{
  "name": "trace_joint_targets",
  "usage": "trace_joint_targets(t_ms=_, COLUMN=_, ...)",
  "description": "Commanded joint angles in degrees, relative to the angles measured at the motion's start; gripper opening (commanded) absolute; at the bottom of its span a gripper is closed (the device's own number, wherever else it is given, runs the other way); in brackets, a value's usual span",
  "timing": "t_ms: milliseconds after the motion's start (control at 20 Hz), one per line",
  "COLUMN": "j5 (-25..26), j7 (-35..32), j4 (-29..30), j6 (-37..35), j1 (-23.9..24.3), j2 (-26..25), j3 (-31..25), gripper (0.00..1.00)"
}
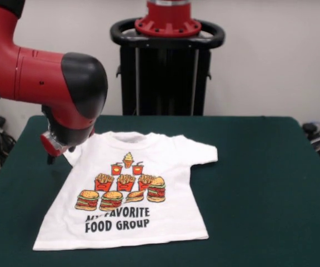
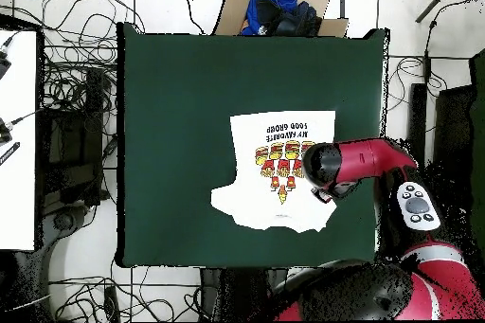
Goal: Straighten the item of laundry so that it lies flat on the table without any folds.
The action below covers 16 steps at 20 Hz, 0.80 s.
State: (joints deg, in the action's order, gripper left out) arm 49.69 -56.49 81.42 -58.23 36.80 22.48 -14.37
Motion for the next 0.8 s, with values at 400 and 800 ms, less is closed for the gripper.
trace_joint_targets(t_ms=400, j5=-0.16, j7=5.57, j4=-3.52, j6=-3.68, j1=1.0, j2=-5.93, j3=-0.66, gripper=1.0)
trace_joint_targets(t_ms=800, j5=0.46, j7=5.16, j4=-3.99, j6=-4.26, j1=0.34, j2=-6.08, j3=-0.3, gripper=1.0)
